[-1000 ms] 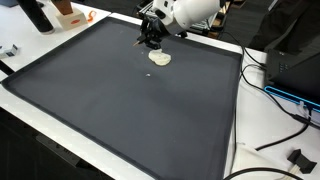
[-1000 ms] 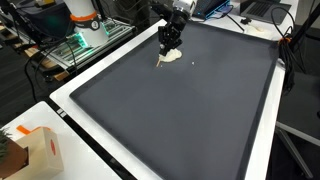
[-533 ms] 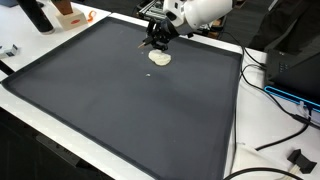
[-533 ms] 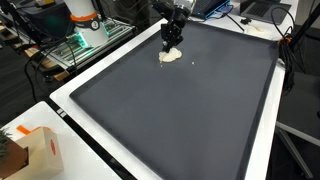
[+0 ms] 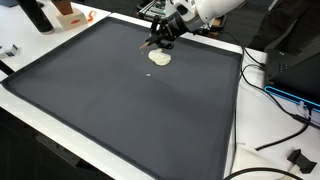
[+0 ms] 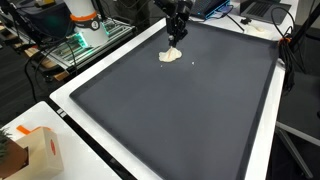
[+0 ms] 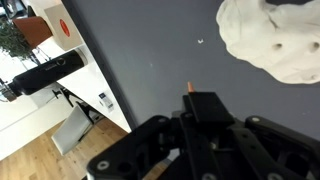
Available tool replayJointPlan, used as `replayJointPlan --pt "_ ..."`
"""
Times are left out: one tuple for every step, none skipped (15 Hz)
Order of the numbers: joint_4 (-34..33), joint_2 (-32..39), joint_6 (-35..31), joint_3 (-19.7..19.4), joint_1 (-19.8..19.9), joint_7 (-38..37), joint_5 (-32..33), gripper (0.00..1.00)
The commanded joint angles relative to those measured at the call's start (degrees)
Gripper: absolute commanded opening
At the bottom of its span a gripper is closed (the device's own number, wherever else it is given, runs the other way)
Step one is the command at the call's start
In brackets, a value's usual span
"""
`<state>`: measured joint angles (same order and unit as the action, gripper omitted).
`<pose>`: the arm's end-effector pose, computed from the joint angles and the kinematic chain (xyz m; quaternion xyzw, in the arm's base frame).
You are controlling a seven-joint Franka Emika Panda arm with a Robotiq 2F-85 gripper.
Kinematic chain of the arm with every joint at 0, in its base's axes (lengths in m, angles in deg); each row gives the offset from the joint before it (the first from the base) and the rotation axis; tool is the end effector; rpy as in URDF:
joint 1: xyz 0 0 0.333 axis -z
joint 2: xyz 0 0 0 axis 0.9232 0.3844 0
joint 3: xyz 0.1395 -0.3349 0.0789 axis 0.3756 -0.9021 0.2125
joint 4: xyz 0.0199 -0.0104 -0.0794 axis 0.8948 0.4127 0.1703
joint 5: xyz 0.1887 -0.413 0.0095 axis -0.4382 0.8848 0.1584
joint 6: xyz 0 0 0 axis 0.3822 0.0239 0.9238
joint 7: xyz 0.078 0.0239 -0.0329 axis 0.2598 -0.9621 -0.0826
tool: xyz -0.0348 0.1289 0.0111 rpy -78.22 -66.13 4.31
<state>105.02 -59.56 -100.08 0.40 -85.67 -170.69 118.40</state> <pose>0.5241 0.2005 0.2058 0.8957 -0.1049 0.1630 0.4003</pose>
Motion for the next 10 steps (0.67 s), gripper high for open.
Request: replayJointPlan --pt "4.2 -5.0 -5.0 1.2 1.3 1.5 1.2 0.03" --pt "5.0 -6.2 -6.9 1.4 1.6 2.5 0.7 0.03" --pt "5.7 -7.4 -8.8 1.5 2.0 3.5 0.3 0.03" --pt "6.5 -8.6 -10.8 1.5 2.3 4.9 -0.2 0.03" --pt "7.5 -9.9 -13.3 1.4 2.8 6.6 -0.8 0.03" --pt "8.4 -11.2 -15.7 1.4 3.3 8.4 -1.5 0.03" --pt "9.3 -12.4 -18.3 1.2 3.8 10.4 -2.5 0.03" --pt "10.1 -13.5 -20.8 1.1 4.4 12.5 -3.5 0.03" --pt "10.9 -14.5 -23.2 0.9 5.0 15.0 -5.1 0.03" --pt "11.5 -15.4 -25.1 0.7 5.4 17.4 -6.8 0.03"
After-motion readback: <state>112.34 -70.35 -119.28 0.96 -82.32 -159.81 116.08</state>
